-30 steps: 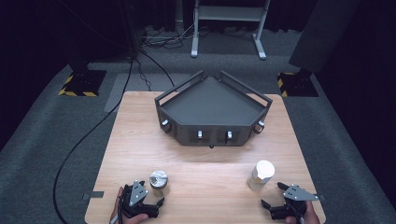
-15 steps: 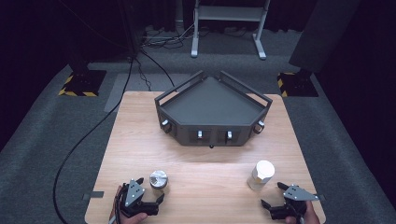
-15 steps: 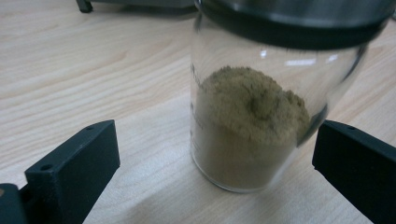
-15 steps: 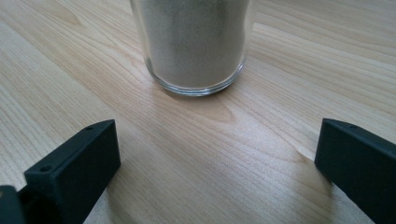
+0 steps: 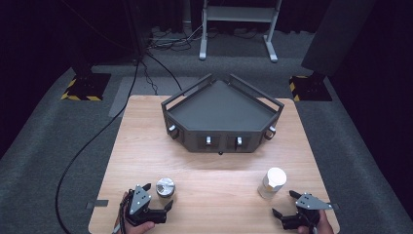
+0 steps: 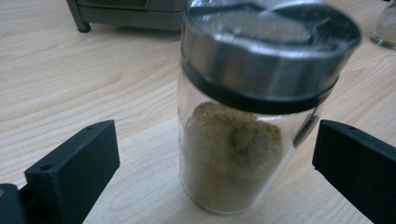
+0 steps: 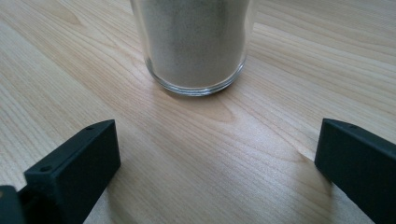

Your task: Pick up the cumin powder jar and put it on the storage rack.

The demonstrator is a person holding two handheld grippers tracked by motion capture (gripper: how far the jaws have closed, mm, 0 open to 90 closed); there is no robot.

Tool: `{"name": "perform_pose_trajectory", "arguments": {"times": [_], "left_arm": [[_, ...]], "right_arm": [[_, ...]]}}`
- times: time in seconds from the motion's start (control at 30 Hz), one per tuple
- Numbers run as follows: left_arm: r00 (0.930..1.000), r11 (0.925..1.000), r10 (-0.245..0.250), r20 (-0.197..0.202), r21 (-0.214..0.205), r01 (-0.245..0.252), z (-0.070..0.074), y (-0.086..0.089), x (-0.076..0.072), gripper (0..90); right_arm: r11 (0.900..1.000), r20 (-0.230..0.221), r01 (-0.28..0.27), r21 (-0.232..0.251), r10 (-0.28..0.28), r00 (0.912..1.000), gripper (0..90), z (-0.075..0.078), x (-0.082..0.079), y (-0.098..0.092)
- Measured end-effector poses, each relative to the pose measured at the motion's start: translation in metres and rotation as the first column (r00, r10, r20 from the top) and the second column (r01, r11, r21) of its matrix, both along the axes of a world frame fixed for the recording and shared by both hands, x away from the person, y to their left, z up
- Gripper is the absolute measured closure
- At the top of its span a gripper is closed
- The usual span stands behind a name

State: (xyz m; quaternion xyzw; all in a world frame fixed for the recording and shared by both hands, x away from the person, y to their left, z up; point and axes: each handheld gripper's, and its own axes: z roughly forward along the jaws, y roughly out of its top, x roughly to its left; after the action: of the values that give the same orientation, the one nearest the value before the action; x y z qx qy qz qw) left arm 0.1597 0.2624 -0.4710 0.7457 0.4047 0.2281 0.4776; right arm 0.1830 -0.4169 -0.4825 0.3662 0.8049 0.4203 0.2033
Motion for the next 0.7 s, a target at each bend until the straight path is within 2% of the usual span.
{"name": "perform_pose_trajectory", "arguments": {"times": [0.4, 0.7], "left_arm": [[0.9991, 0.9992, -0.041, 0.007, -0.006, 0.041, 0.010, -0.002, 0.014, 0.6], [0.9984, 0.9975, -0.052, -0.024, -0.049, 0.051, 0.009, 0.000, 0.022, 4.1]], "right_arm": [[1.0000, 0.000, 0.000, 0.000, 0.000, 1.0000, 0.0, 0.000, 0.000, 0.000], [1.0000, 0.000, 0.000, 0.000, 0.000, 1.0000, 0.0, 0.000, 0.000, 0.000]]}}
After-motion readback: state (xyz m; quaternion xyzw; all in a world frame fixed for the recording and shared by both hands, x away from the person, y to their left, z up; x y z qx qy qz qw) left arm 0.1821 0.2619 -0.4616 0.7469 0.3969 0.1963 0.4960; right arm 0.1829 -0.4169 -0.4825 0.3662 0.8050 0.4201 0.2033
